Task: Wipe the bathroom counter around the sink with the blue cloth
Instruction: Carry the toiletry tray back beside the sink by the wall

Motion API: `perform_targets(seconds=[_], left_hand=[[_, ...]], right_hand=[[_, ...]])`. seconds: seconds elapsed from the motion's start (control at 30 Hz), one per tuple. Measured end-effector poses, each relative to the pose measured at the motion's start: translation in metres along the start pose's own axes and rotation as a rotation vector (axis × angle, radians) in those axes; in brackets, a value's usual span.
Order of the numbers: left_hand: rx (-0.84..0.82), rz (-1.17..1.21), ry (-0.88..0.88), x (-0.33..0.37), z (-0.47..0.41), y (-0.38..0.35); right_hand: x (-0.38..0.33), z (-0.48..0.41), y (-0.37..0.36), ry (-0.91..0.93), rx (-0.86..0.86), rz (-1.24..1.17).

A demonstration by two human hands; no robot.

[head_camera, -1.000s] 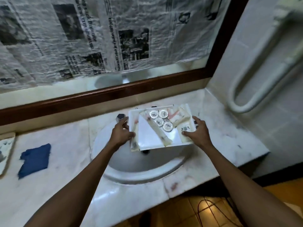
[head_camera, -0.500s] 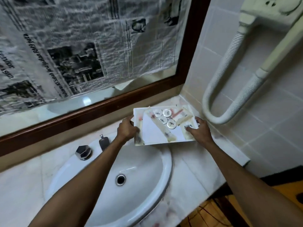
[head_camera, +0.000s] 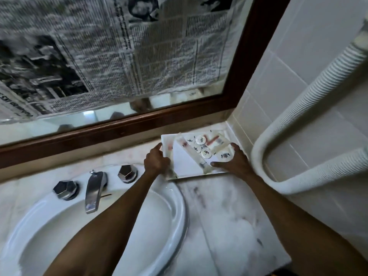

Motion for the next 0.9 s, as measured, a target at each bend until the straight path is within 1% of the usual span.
perform_targets(seconds=[0.13, 0.33, 0.47, 0.53, 0.7, 0.9], left_hand=[[0.040, 0.017, 0.028, 0.003, -0.014, -0.013], [0.070, 0.033, 0.038, 0.005, -0.028, -0.032], [0.086, 0.051, 0.049, 0.006, -0.033, -0.041], [0.085, 0.065, 0.052, 0.007, -0.037, -0.043], [0.093, 0.131, 0.062, 0.009, -0.045, -0.046], [0.100, 0.205, 0.047, 0.011, -0.051, -0.050]], right_hand=[[-0.002, -0.017, 0.006, 0.046, -0.056, 0.134], [0.001, -0.038, 0.018, 0.106, -0.028, 0.209], [0.004, -0.044, 0.017, 0.108, -0.118, 0.278], [0.006, -0.046, 0.020, 0.105, -0.123, 0.305], [0.005, -0.051, 0.026, 0.167, -0.116, 0.192], [0.009, -0.051, 0.025, 0.156, -0.024, 0.146]])
Point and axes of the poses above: each hand's wrist, its own z-axis away from the middle knuckle, its own y-axis out of the back of the hand, x = y × z, the point moved 8 cm from there along -z, towards the middle knuckle, and after that the axes turned 14 degrees about -x, right-handed, at the moved point
